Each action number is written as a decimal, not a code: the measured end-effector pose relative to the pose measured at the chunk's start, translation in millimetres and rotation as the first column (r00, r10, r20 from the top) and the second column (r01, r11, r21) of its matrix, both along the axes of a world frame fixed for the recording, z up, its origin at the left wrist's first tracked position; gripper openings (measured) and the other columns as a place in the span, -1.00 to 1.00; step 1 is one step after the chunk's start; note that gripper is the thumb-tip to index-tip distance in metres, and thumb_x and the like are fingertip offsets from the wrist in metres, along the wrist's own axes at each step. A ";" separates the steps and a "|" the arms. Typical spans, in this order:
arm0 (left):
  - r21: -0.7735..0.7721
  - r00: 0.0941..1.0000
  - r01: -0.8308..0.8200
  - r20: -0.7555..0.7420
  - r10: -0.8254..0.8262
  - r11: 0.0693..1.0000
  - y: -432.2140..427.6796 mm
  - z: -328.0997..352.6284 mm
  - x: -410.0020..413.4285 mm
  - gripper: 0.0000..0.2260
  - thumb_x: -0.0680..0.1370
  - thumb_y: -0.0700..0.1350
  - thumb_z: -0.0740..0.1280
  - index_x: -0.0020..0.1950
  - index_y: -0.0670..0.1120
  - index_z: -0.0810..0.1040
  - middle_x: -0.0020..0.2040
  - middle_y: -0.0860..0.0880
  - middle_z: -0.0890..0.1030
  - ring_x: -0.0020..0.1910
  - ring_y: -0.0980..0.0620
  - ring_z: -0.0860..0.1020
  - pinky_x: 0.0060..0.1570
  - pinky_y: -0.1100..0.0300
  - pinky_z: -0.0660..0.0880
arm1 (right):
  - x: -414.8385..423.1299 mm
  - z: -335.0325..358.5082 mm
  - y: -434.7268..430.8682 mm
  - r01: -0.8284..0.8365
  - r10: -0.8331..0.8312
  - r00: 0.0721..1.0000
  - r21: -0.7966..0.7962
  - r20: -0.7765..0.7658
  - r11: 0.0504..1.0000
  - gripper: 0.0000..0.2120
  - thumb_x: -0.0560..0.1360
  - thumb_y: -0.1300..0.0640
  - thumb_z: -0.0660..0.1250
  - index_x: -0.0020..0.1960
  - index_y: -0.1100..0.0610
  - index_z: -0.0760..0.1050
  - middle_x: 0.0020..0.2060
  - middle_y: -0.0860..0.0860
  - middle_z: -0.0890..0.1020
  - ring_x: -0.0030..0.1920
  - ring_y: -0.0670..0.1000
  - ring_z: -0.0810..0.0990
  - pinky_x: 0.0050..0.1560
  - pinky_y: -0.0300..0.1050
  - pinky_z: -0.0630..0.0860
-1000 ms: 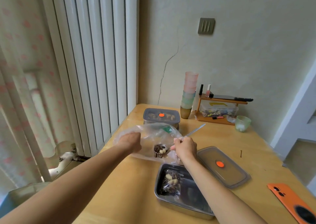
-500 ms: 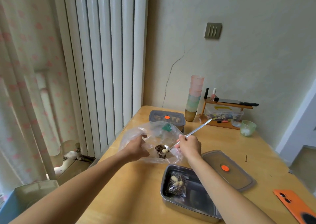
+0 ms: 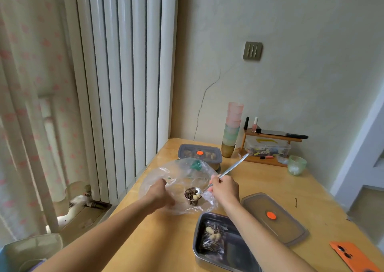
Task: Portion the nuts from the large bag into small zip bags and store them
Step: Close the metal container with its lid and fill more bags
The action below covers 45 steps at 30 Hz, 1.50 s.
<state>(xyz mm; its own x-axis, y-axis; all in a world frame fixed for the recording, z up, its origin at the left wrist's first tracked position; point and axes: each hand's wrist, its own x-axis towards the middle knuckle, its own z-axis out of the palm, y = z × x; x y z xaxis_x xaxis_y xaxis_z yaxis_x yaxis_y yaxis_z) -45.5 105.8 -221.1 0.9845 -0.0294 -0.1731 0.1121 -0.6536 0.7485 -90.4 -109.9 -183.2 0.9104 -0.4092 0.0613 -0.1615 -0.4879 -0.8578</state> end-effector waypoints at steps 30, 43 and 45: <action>0.523 0.902 0.287 0.134 -0.410 0.802 -2.9 11.5 -4.5 -0.23 0.56 0.24 0.32 0.55 -0.18 0.09 0.30 -0.13 0.58 0.25 -0.17 0.54 0.25 -0.05 0.40 | -9.1 11.3 -0.6 0.029 -0.033 0.999 0.120 0.029 0.992 -0.69 0.68 0.04 0.24 -0.09 0.13 0.67 -0.37 -0.01 0.73 -0.34 -0.07 0.67 -0.21 -0.19 0.59; 0.296 0.905 0.345 0.149 -0.399 0.891 -1.8 9.0 -2.3 -0.59 0.55 -0.04 0.39 0.30 -0.13 0.32 0.09 -0.13 0.53 0.01 -0.13 0.49 -0.11 0.08 0.37 | -15.4 15.2 1.0 0.005 -0.006 1.000 0.075 0.013 0.997 -0.71 0.68 0.04 0.22 -0.05 0.12 0.67 -0.30 -0.01 0.74 -0.30 -0.10 0.67 -0.38 -0.32 0.41; 0.278 0.901 0.373 0.118 -0.417 0.885 0.3 11.4 -4.2 -0.53 0.52 -0.03 0.44 0.31 -0.08 0.29 0.05 -0.12 0.51 -0.03 -0.12 0.48 -0.15 0.08 0.37 | -16.2 15.1 1.1 0.003 -0.003 1.000 0.067 0.009 0.998 -0.71 0.68 0.05 0.22 -0.06 0.11 0.67 -0.30 -0.01 0.74 -0.30 -0.10 0.67 -0.38 -0.32 0.41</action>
